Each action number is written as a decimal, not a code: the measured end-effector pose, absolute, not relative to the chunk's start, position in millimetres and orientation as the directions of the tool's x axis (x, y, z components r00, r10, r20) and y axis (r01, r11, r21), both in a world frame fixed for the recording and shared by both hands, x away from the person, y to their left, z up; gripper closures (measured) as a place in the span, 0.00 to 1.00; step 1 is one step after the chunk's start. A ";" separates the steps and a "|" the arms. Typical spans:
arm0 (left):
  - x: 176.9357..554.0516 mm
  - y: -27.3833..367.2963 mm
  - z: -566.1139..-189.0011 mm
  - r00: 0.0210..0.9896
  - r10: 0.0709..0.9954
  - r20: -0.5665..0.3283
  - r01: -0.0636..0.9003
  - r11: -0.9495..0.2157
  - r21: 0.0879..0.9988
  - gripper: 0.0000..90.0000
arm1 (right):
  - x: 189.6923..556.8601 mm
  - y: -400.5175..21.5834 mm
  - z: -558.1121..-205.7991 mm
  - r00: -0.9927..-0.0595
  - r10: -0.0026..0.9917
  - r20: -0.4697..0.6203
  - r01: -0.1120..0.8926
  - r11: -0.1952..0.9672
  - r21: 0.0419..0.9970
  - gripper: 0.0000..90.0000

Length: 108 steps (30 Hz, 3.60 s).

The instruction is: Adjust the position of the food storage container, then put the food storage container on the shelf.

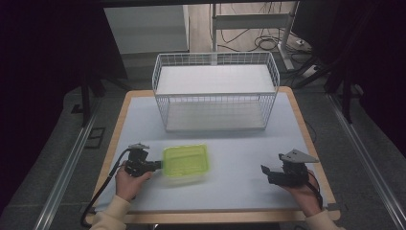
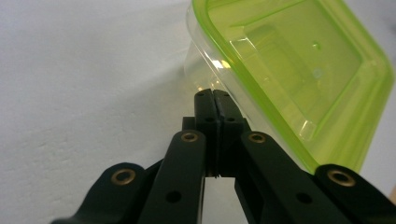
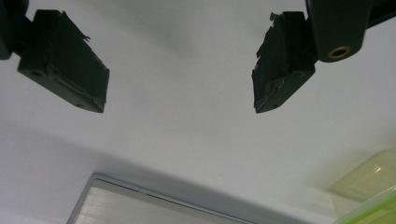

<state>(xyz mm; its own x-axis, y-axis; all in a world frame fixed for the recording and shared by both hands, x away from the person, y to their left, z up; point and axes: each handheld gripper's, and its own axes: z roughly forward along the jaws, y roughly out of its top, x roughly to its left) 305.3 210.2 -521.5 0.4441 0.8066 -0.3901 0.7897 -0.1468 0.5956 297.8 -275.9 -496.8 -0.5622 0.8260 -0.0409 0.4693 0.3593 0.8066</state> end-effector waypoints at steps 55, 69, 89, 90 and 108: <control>289.1 189.3 -483.9 0.538 0.769 -0.344 0.686 -0.163 0.709 0.97 | 292.5 -271.6 -495.1 -0.582 0.813 -0.020 0.452 0.344 0.823 0.22; 287.6 188.6 -483.6 0.526 0.724 -0.446 0.720 -0.100 0.687 0.56 | 296.1 -272.6 -494.3 -0.594 0.800 0.086 0.491 0.276 0.827 0.23; 304.2 177.6 -492.7 0.479 0.665 -0.573 0.789 -0.041 0.613 0.52 | 316.6 -242.3 -490.1 -0.642 0.698 0.318 0.617 0.224 0.755 0.35; 305.4 176.5 -493.5 0.478 0.660 -0.579 0.792 -0.039 0.609 0.52 | 317.2 -241.3 -489.3 -0.636 0.699 0.327 0.624 0.216 0.751 0.35; 328.4 154.0 -510.1 0.438 0.652 -0.619 0.839 -0.049 0.541 0.57 | 353.0 -210.5 -494.0 -0.604 0.685 0.408 0.695 0.201 0.691 0.46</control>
